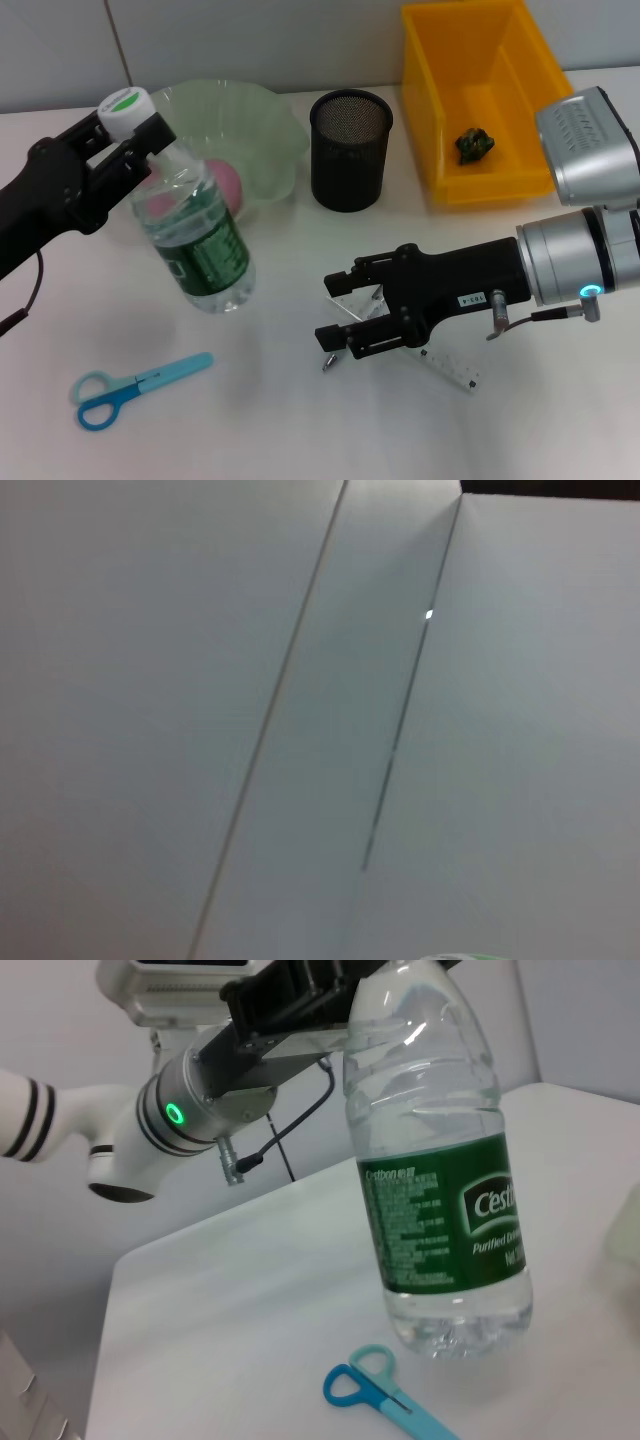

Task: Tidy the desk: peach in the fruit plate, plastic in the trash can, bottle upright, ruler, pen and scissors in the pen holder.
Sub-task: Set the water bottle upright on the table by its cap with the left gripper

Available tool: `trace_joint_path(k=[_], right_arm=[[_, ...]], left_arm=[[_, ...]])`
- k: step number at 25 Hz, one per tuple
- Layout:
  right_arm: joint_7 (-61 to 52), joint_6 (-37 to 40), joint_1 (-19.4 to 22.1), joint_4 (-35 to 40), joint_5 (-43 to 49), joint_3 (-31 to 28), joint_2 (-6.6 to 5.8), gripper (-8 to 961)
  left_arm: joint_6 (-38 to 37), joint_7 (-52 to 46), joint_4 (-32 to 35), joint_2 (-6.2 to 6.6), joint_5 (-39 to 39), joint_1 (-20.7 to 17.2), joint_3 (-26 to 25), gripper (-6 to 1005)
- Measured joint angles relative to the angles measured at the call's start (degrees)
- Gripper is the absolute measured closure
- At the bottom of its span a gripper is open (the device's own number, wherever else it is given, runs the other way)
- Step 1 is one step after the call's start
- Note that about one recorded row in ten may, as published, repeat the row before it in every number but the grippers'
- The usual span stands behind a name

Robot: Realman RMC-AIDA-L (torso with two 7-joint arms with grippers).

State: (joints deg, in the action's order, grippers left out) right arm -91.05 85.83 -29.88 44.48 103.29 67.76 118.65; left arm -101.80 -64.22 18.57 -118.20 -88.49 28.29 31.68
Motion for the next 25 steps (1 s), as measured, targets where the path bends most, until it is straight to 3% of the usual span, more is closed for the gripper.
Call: trace_joint_path(k=[7,25], right_arm=[[0.12,-1.77,0.78,0.0,-0.03,0.0,0.0,209],[0.0,-3.11,1.18,-0.03,-0.03,0.0,0.09,210]], left_arm=[[2.19,6.4,-0.04,-0.13,-0.02,-1.74,-2.47,562],[9.97,15.09,-0.62,-0.28,0.25,-3.71,-3.03,562]])
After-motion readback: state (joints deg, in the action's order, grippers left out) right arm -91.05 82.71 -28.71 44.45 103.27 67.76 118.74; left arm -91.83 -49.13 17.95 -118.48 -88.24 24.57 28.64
